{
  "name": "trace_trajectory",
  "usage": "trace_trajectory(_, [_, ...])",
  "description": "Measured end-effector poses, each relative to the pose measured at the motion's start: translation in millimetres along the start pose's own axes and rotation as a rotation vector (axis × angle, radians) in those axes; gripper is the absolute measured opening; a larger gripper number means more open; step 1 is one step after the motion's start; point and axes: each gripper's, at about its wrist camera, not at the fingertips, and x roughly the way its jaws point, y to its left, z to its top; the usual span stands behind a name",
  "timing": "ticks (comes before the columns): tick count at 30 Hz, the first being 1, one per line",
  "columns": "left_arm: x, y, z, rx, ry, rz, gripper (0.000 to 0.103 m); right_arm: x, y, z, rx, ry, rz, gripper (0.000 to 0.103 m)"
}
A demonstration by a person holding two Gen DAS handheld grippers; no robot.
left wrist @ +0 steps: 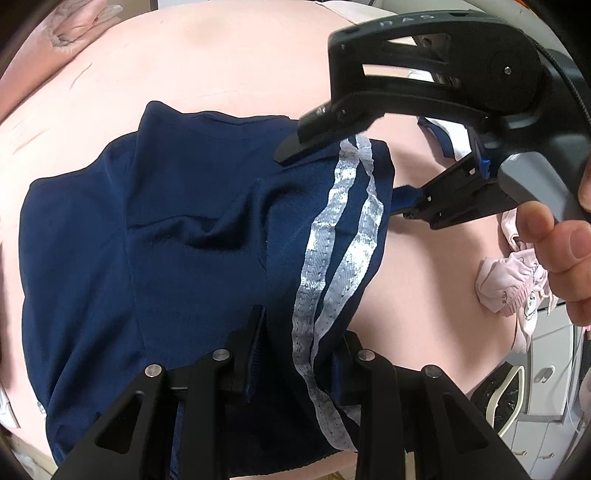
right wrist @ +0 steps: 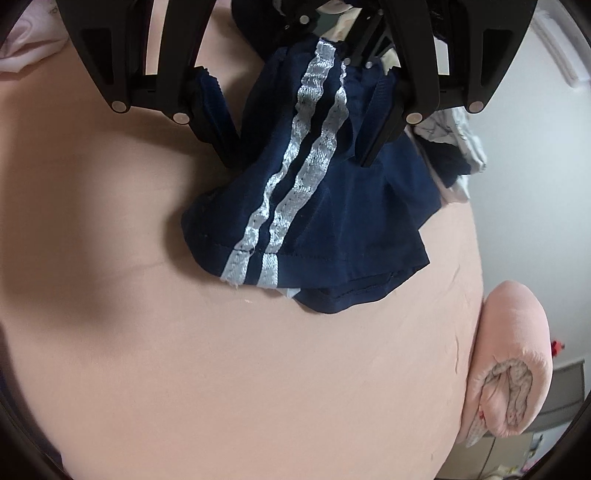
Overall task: Fold clothes
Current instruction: 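Release the striped leg with the right gripper and lift it away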
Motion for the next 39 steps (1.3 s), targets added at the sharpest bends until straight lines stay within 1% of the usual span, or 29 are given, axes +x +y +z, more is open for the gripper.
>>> trace_trajectory(1, [0.2, 0.7, 0.2, 0.000, 0.000, 0.000, 0.027, 0.3, 1.9, 0.5, -0.004, -0.005, -0.014, 0.051])
trace_trajectory(3, [0.6, 3.8, 1.3, -0.002, 0.001, -0.002, 0.027, 1.6, 2.8, 1.2, 0.000, -0.012, -0.027, 0.047])
trace_trajectory(6, [1.2, 7.1, 2.0, -0.003, 0.004, -0.005, 0.027, 4.2, 2.6, 0.8, 0.003, -0.014, -0.035, 0.037])
trace_trajectory(9, [1.4, 11.5, 3.3, -0.006, 0.006, -0.012, 0.027, 3.2, 2.3, -0.9, -0.004, -0.024, -0.043, 0.028])
trace_trajectory(10, [1.5, 12.9, 3.8, -0.007, 0.008, -0.015, 0.027, -0.2, 1.1, -0.2, -0.002, -0.031, -0.031, 0.026])
trace_trajectory(12, [1.6, 16.3, 4.6, -0.014, 0.012, -0.027, 0.027, -7.6, 0.7, 1.6, -0.005, -0.045, -0.015, 0.026])
trace_trajectory(15, [1.5, 23.3, 6.7, -0.030, 0.018, -0.051, 0.027, -14.6, 11.4, 2.2, -0.042, -0.067, -0.029, 0.026])
trace_trajectory(17, [1.4, 28.6, 8.3, -0.040, 0.024, -0.068, 0.027, -18.4, 19.9, 1.7, -0.072, -0.078, -0.038, 0.023])
trace_trajectory(19, [1.1, 33.5, 9.5, -0.047, 0.027, -0.082, 0.027, -21.3, 28.4, 0.5, -0.099, -0.090, -0.056, 0.017])
trace_trajectory(22, [-0.3, 40.9, 10.0, -0.061, 0.028, -0.109, 0.027, -24.2, 41.5, -1.8, -0.139, -0.107, -0.113, 0.008])
trace_trajectory(25, [-1.4, 48.2, 10.2, -0.061, 0.029, -0.121, 0.024, -26.2, 54.6, -4.5, -0.182, -0.117, -0.178, 0.006])
trace_trajectory(32, [-7.7, 70.7, 12.6, -0.094, 0.015, -0.143, 0.024, -24.5, 82.5, -7.8, -0.256, -0.107, -0.235, 0.006])
trace_trajectory(36, [-13.1, 88.0, 15.2, -0.125, 0.018, -0.195, 0.024, -20.3, 100.2, -9.7, -0.270, -0.101, -0.228, 0.006])
trace_trajectory(39, [-19.0, 101.7, 16.3, -0.142, 0.009, -0.212, 0.024, -17.2, 113.3, -11.1, -0.289, -0.099, -0.228, 0.006])
